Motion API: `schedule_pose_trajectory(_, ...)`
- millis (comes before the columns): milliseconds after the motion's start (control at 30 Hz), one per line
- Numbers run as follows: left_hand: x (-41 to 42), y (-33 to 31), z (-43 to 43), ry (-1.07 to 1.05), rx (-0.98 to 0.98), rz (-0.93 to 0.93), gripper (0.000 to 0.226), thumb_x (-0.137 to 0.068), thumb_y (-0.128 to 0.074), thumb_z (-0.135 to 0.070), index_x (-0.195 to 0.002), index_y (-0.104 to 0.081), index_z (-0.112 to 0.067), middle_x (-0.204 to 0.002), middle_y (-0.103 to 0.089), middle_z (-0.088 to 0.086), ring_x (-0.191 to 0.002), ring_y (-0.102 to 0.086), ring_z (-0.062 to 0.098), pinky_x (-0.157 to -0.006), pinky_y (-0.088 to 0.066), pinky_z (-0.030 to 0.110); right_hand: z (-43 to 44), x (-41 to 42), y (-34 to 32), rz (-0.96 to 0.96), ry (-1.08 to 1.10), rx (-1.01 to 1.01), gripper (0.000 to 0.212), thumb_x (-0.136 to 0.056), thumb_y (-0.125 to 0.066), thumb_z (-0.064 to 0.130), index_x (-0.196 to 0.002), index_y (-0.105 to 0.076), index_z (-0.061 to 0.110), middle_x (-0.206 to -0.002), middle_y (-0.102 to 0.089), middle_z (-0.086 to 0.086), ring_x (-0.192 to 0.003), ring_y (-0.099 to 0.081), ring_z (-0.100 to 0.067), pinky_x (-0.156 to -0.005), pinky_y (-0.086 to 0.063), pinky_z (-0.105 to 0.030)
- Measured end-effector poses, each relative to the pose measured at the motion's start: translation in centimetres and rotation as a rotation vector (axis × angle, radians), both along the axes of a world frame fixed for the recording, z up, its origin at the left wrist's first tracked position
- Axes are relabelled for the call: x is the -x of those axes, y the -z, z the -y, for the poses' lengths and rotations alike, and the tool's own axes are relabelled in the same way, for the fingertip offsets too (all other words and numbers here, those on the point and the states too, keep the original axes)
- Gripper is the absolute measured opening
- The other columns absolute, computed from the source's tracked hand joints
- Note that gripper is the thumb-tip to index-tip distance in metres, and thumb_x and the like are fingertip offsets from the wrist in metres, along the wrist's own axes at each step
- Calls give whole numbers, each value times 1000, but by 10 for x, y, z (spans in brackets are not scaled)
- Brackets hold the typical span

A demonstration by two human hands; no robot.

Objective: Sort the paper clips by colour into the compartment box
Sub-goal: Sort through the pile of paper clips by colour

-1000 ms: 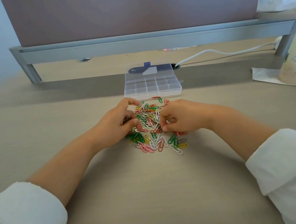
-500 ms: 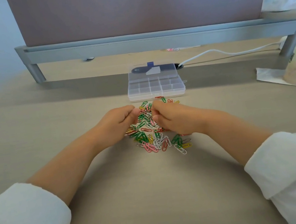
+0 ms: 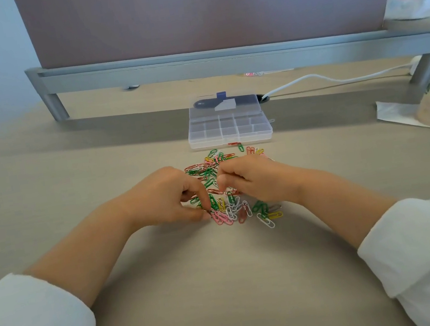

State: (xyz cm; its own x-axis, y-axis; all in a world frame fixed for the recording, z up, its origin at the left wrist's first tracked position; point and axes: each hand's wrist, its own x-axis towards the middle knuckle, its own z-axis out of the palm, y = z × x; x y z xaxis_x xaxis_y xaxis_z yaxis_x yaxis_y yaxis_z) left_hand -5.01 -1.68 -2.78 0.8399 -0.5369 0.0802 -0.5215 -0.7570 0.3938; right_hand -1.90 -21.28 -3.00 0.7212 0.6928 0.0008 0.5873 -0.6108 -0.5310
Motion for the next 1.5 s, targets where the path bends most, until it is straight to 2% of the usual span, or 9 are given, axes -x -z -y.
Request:
schedule_pose_trajectory(67,-1,0,0,4,-26,16,12,-67,-74,-38,-76,-73,-30,-49,-43,-13,-49,-40,7,-48,-27,13,1,1,2,-4,-19,-10,15,-90,-56,33,-76,-57,29,-63,-51,13,-60,-44,-1,-62,-36,-21)
schedule_pose_trajectory(200,-2,-2,1,-4,-87,15,7,-74,-75,-29,-81,-74,-29,-47,-41,-9,-53,-44,6,-50,-29,15,2,-2,7,22,-28,26,5,-80,-71,30,-83,-68,28,-82,-67,-2,-69,-53,-11,-68,-46,-28)
schedule_pose_trajectory(333,0,-5,1,-25,-180,16,9,-80,-69,-29,-87,-71,-23,-51,-38,-8,-57,-47,-1,-50,-30,13,6,-5,5,79,-12,60,3,-82,-68,27,-84,-69,26,-75,-59,16,-67,-48,3,-63,-35,-14)
schedule_pose_trajectory(467,2,-6,1,-13,-152,20,11,-79,-71,-29,-88,-68,-24,-49,-34,-7,-55,-45,3,-50,-29,14,11,-7,3,67,10,73,5,-84,-66,22,-88,-70,23,-79,-60,13,-67,-49,5,-63,-35,-7)
schedule_pose_trajectory(600,1,-6,4,-17,-160,8,10,-80,-69,-26,-89,-72,-24,-47,-33,-7,-53,-45,1,-49,-30,13,13,-7,-2,57,30,96,16,-85,-65,20,-98,-72,27,-80,-60,10,-66,-47,-2,-66,-39,-18)
schedule_pose_trajectory(833,0,-2,4,-44,-197,-26,6,-87,-60,-26,-87,-59,-20,-55,-39,-10,-59,-45,-10,-54,-33,10,15,-10,-2,126,62,133,11,-83,-68,26,-93,-73,23,-76,-55,15,-67,-45,1,-60,-33,-9)
schedule_pose_trajectory(1000,0,-1,2,-50,-136,41,6,-85,-62,-21,-82,-62,-16,-51,-38,-8,-57,-46,-1,-52,-32,11,15,-10,0,148,74,149,11,-86,-64,28,-93,-69,22,-74,-53,18,-73,-47,-2,-65,-38,-17)
schedule_pose_trajectory(1167,-2,0,-1,-60,-66,53,10,-83,-64,-16,-74,-61,-14,-46,-40,-8,-53,-45,4,-50,-31,11,17,-8,-4,74,56,76,19,-84,-67,22,-101,-72,29,-98,-67,8,-88,-58,-11,-82,-47,-25)
schedule_pose_trajectory(1500,-4,1,4,-167,-14,-112,22,-98,-35,-24,-76,-32,-23,-74,-50,3,-65,-39,15,-62,-34,25,14,-11,0,168,64,160,16,-87,-62,26,-100,-71,21,-87,-61,12,-80,-49,-4,-76,-39,-20)
